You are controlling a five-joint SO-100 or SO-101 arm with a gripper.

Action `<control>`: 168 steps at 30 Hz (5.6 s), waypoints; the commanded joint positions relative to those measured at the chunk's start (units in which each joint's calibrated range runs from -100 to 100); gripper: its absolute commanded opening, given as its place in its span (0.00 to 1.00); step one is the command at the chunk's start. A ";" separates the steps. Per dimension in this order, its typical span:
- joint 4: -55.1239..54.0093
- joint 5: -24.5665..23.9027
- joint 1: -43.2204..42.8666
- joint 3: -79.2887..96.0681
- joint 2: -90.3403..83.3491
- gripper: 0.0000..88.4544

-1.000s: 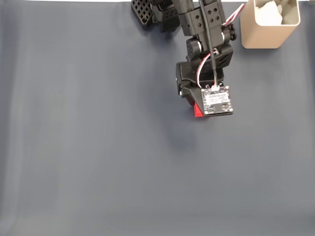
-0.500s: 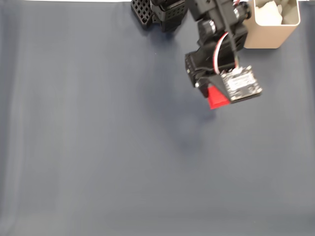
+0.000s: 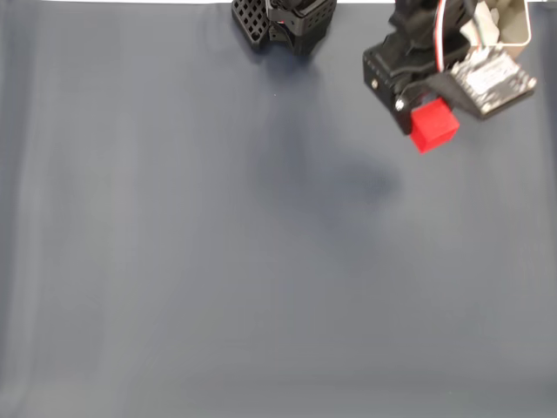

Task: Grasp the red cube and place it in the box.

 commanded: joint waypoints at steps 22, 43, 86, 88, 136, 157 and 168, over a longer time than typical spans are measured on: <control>6.91 4.98 -14.44 -9.36 -6.32 0.00; 5.85 6.84 -25.45 -9.91 -5.19 0.00; 2.56 10.94 -33.33 -0.79 -5.54 0.00; 2.56 11.43 -32.76 -0.89 -5.63 0.00; 0.59 14.46 -30.63 -5.72 -6.66 0.05; 1.41 11.04 -28.85 -5.35 -6.66 0.29; 2.07 10.99 -28.92 -5.35 -7.44 0.31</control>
